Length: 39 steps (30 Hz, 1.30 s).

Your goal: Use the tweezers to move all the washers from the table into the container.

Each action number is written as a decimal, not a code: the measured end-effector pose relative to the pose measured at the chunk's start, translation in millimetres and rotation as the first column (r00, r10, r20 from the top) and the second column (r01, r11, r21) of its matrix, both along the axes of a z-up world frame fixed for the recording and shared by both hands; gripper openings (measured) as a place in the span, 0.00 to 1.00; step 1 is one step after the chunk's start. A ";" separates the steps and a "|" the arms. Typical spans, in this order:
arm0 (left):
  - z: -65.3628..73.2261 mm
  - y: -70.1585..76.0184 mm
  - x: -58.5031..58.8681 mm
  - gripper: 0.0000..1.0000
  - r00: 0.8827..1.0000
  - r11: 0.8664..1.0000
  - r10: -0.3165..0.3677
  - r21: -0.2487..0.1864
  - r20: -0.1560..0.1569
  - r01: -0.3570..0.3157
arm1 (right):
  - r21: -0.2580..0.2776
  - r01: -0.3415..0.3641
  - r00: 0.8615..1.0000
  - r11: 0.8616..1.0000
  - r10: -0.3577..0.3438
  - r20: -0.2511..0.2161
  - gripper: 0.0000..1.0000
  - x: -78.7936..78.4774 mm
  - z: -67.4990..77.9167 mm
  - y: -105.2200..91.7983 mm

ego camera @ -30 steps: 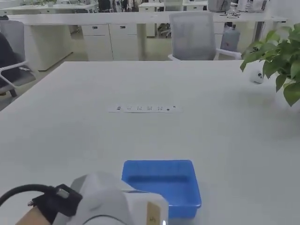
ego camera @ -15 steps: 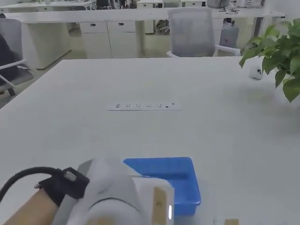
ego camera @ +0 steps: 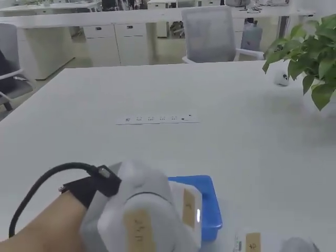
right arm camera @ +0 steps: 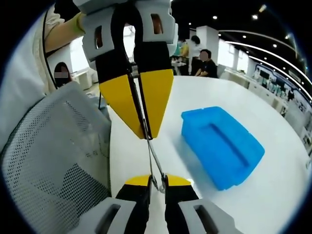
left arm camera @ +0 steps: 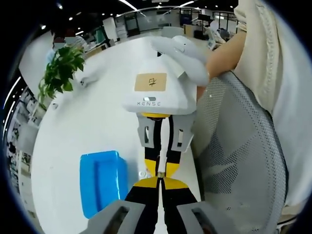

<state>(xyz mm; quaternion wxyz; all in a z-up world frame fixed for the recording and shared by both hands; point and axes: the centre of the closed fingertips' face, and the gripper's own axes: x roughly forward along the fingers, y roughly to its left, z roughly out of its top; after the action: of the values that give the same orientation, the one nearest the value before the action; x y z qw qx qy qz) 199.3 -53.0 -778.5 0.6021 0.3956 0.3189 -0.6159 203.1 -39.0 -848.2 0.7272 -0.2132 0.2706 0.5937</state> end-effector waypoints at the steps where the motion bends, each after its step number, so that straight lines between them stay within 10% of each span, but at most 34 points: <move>1: 0.2 -0.5 0.8 0.00 1.000 1.000 0.005 -0.001 -0.015 -0.005 | 0.002 0.002 1.000 1.000 -0.002 0.000 0.07 0.5 0.6 0.1; 10: -0.3 0.9 10.5 0.00 0.996 0.998 -0.031 0.050 -0.086 0.036 | 0.124 0.045 0.998 0.991 -0.039 -0.048 0.16 6.5 18.9 12.3; 25: -17.8 4.3 10.0 0.00 0.995 0.988 -0.062 0.138 -0.079 0.072 | 0.027 -0.018 1.000 0.999 0.018 -0.013 0.03 8.6 5.9 15.1; 32: -5.7 0.8 15.9 0.10 0.991 0.994 0.093 -0.042 -0.093 -0.098 | 0.057 0.038 0.998 0.998 -0.034 -0.060 0.02 14.1 7.0 11.0; 39: 1.5 12.4 9.1 0.25 0.955 0.942 0.262 -0.179 -0.140 -0.285 | 0.069 0.070 0.995 0.995 -0.065 -0.073 0.02 14.7 7.5 11.1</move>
<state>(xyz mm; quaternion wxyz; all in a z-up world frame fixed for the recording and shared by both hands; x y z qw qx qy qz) 208.5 -40.5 -777.0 0.6988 0.2498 0.3421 -0.5764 217.8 -27.9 -840.7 0.7441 -0.1568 0.2818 0.5851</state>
